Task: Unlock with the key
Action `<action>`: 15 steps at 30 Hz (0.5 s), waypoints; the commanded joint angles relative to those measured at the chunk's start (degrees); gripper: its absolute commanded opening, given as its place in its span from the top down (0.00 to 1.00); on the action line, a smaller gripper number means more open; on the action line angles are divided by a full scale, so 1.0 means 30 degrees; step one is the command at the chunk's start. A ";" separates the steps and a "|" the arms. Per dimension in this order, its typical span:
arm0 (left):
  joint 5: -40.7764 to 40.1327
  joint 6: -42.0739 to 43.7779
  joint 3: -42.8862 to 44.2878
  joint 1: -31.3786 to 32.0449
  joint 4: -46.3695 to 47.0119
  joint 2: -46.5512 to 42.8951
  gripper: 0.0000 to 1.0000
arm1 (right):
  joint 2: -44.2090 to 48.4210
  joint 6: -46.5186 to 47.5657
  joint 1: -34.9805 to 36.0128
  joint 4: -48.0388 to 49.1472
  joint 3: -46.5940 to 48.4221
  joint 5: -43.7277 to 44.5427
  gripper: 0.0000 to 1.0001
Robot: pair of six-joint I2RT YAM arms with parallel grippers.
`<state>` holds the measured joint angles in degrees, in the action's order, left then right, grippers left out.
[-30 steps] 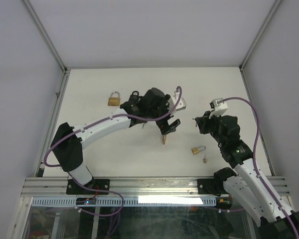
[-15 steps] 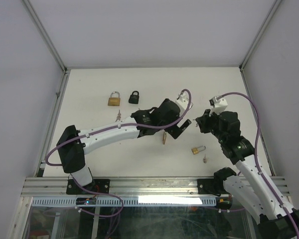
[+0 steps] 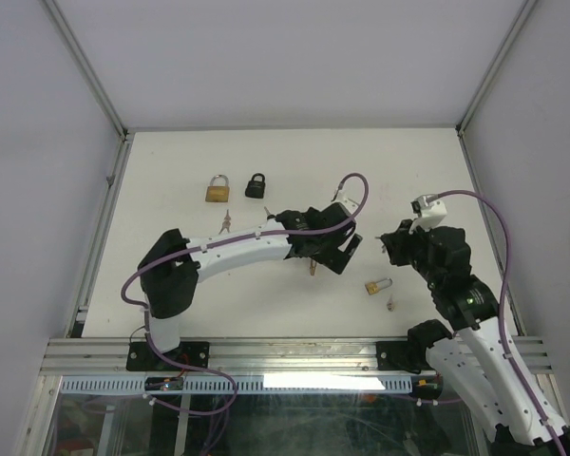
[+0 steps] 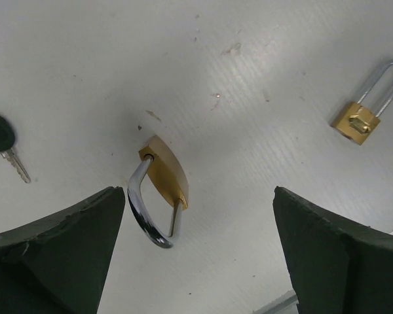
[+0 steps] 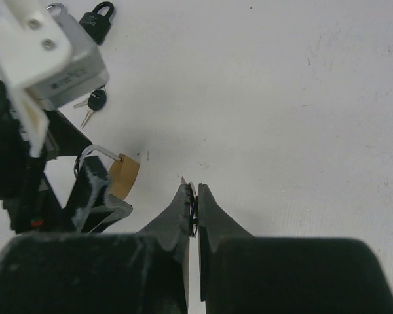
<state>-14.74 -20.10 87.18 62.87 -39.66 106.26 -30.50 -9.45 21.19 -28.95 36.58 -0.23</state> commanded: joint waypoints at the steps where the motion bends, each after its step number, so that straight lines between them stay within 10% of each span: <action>1: -0.0389 -0.1149 0.0819 -0.0394 -0.0803 0.1140 0.01 | 0.0827 -0.0714 -0.0080 -0.0293 0.0692 0.0285 1.00; 15: -0.0300 -0.1586 -0.0193 -0.1152 -0.0351 0.2018 0.13 | 0.2076 -0.1534 -0.0067 -0.0758 0.0556 0.0314 1.00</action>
<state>-14.98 -24.53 86.41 59.88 -43.18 112.40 -25.02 -12.82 21.19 -32.77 36.58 0.62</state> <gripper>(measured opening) 0.896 0.032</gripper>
